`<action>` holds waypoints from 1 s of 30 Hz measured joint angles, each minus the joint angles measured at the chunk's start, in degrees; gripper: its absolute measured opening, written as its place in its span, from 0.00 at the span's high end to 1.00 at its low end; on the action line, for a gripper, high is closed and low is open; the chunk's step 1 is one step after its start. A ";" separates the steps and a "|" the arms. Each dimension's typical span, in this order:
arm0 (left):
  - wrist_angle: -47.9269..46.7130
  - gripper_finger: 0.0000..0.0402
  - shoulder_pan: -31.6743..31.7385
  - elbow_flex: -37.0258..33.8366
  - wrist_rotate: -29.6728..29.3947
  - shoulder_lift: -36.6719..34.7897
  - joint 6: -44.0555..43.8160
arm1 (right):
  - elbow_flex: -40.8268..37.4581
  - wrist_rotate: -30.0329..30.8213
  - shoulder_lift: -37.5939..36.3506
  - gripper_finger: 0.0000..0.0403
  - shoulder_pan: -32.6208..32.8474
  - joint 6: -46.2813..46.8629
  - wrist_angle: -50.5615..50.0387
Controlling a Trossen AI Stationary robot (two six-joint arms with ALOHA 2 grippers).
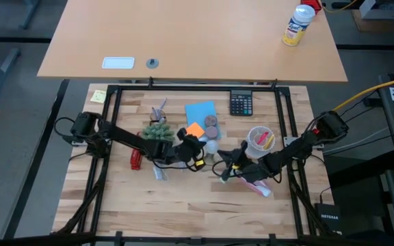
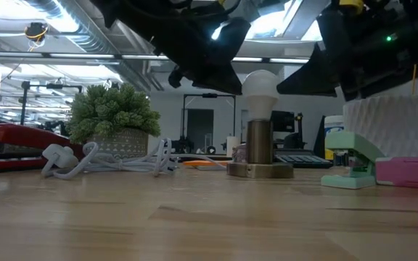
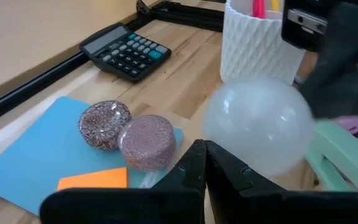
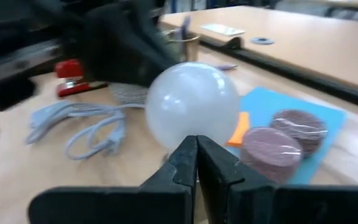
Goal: Screw lightbulb
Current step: Remove the white lightbulb from the lamp socket, then return to Home Position
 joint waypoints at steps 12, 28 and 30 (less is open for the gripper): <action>1.97 1.00 -2.98 0.15 2.70 0.02 -0.61 | 0.15 6.12 0.02 0.96 -0.79 2.48 -0.49; 1.89 1.00 -3.06 0.13 1.87 0.02 -2.15 | 0.11 2.88 0.02 0.96 -0.63 2.62 -0.17; 1.95 1.00 -3.13 0.13 1.83 0.02 -2.07 | 0.11 1.44 0.02 0.96 -0.61 2.62 0.00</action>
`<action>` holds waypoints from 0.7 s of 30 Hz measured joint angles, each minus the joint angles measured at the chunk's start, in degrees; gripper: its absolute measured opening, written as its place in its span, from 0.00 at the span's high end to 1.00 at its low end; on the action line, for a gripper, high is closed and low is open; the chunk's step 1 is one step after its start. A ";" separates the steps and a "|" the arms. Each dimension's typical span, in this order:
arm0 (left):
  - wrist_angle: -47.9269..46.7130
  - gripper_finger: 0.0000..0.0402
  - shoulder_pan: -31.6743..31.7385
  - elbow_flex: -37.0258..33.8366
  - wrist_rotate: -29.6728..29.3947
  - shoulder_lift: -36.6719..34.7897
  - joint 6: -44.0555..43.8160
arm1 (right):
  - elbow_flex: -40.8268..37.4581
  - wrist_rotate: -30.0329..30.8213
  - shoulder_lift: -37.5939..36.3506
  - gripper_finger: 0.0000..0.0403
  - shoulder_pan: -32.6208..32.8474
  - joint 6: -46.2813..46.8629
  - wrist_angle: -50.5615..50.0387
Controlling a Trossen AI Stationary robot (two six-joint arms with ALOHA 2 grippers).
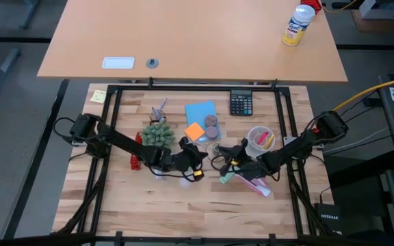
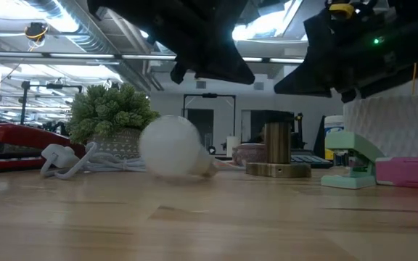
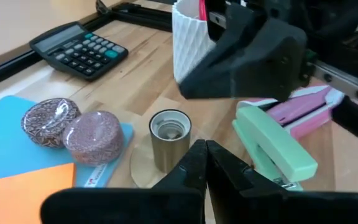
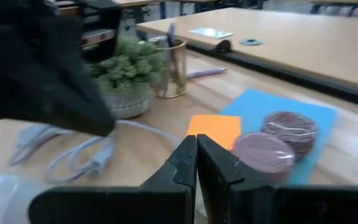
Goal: Screw lightbulb
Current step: Return to Home Position
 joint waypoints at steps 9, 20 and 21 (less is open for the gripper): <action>-0.25 1.00 -2.77 0.00 11.02 -6.66 -0.09 | -0.02 -14.17 0.00 0.96 0.07 -0.04 2.81; -4.91 1.00 -13.61 -0.04 19.39 -8.72 -2.78 | -0.04 -28.40 -0.02 0.96 0.07 0.11 7.01; -4.46 1.00 -14.33 -0.02 17.22 -8.72 -2.63 | -0.04 -29.48 -0.02 0.96 0.07 0.13 8.60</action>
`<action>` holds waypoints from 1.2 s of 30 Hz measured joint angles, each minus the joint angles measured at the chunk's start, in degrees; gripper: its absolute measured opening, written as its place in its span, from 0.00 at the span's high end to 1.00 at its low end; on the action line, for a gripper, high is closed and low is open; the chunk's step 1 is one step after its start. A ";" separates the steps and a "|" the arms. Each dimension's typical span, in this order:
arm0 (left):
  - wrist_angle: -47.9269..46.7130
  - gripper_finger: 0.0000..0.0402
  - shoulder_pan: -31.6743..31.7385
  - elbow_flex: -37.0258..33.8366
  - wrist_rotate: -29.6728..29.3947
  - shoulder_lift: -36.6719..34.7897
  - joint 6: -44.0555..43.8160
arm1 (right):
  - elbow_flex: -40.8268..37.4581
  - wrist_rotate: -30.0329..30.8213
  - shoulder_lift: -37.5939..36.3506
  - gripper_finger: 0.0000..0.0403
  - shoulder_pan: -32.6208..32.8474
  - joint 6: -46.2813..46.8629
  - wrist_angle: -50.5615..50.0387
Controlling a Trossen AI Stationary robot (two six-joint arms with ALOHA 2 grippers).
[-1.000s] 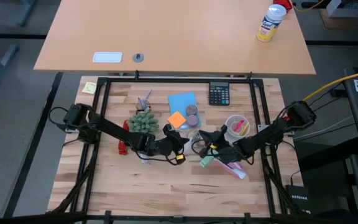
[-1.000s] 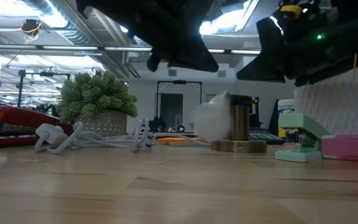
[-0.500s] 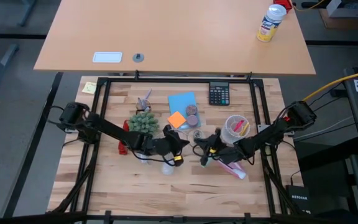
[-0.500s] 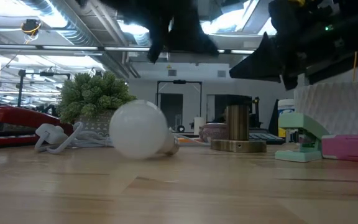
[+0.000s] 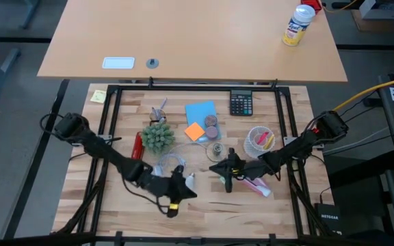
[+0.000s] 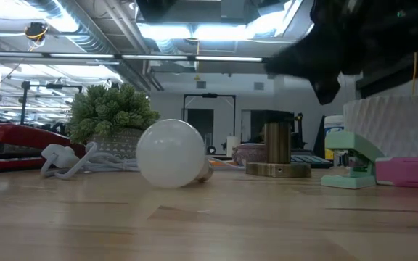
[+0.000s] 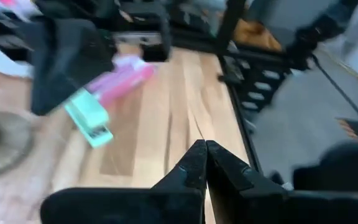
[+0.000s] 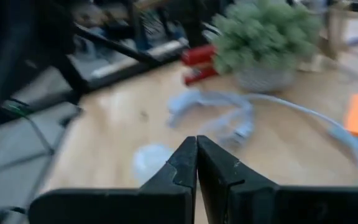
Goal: Screw lightbulb
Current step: Return to Home Position
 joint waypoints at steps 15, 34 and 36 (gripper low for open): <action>-0.17 1.00 -5.58 -0.04 -24.47 -17.58 30.99 | 0.00 -5.71 -24.11 0.96 -0.02 -20.13 8.51; -6.47 1.00 -3.57 0.00 -24.51 -37.99 52.67 | 0.00 -0.17 -63.64 0.96 -0.02 -36.20 -15.91; -13.15 1.00 -1.36 0.00 -24.53 -40.22 50.16 | 0.00 2.27 -68.63 0.96 -0.02 -37.80 -23.26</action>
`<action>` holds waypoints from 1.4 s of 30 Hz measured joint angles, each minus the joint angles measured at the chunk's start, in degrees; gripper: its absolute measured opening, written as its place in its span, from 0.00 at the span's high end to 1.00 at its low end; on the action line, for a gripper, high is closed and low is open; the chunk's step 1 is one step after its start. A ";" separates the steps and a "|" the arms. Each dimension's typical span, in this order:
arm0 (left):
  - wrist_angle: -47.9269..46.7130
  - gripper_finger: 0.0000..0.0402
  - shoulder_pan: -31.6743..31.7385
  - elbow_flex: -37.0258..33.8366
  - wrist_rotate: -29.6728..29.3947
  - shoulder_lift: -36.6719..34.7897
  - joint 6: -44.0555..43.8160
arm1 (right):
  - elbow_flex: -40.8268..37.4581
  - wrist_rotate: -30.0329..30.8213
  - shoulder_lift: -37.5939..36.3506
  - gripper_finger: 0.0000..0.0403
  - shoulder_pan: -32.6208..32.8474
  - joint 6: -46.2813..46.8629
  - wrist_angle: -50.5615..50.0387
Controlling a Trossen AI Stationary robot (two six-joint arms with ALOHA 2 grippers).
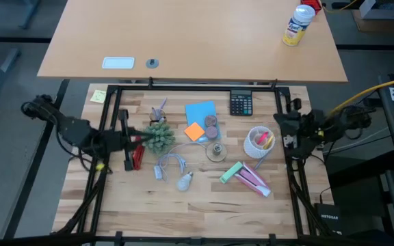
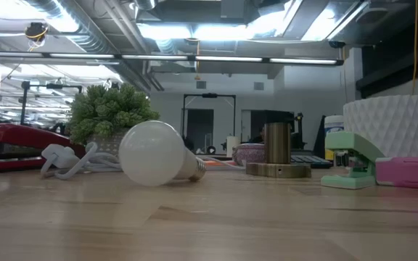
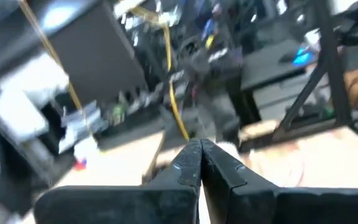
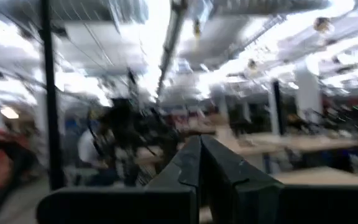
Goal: Screw lightbulb
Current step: Return to Home Position
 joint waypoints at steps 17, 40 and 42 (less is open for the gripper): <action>-1.32 1.00 24.22 -30.63 25.17 -21.95 -27.07 | -15.61 4.51 -22.16 0.96 -0.02 16.64 -25.23; 22.81 1.00 26.45 -60.50 27.29 -28.88 -36.67 | -29.83 5.42 -21.37 0.96 -0.02 25.62 -17.32; 21.83 1.00 26.45 -60.48 27.20 -28.89 -36.93 | -29.83 5.41 -21.34 0.96 -0.02 25.59 -17.37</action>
